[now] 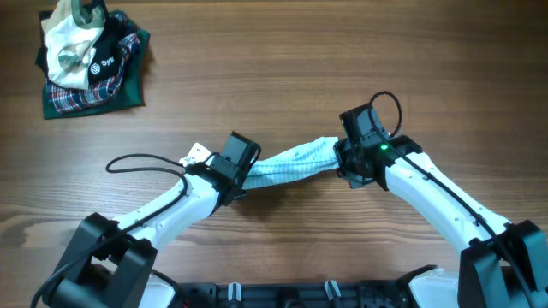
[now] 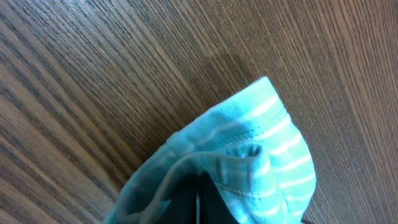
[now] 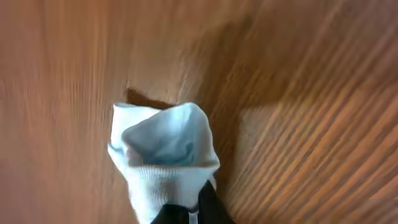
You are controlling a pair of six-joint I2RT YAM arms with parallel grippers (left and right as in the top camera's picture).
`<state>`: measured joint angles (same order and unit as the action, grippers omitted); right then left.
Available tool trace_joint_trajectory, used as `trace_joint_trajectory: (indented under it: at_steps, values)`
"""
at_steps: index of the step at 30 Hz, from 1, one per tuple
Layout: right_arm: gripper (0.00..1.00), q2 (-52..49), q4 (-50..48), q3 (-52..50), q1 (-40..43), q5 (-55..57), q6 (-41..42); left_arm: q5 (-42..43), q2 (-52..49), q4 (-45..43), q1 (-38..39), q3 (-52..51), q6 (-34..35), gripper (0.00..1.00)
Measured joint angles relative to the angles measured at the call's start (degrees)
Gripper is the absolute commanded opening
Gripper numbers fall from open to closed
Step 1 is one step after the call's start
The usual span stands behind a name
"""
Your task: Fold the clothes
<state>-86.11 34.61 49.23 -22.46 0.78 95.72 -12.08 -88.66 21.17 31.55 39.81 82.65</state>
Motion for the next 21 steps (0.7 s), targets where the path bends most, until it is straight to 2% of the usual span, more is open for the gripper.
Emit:
trace_joint_trajectory:
  at_steps: [6, 11, 12, 15, 16, 18, 21]
  values:
    - [0.04, 0.0, -2.93, 0.0, 0.0, -1.92, 13.99, -0.02, 0.0, 0.0, -0.02, 0.0, 0.0, 0.04]
    - [0.06, -0.98, -7.15, 0.02, 0.0, -2.03, 16.41, -0.02, 0.0, -0.02, -0.02, 0.0, 0.0, 0.04]
    - [0.1, -1.9, -7.72, 0.02, 0.0, -2.03, 16.79, -0.02, 0.0, -0.02, -0.02, 0.0, 0.0, 0.04]
    - [0.29, -3.98, -9.68, 0.0, 0.0, -1.97, 16.68, -0.02, 0.0, -0.02, -0.02, 0.0, 0.0, 0.04]
    - [0.41, -4.57, -10.32, 0.02, 0.0, -1.44, 16.11, -0.02, 0.0, -0.02, -0.02, 0.0, 0.0, 0.04]
    - [0.53, -5.25, -10.51, 0.02, 0.0, 0.22, 15.47, -0.02, 0.0, -0.02, -0.02, 0.0, 0.0, 0.04]
    - [0.7, -5.57, -14.25, 0.0, 0.17, 4.46, 10.03, -0.02, 0.0, -0.02, -0.02, 0.0, 0.0, 0.04]
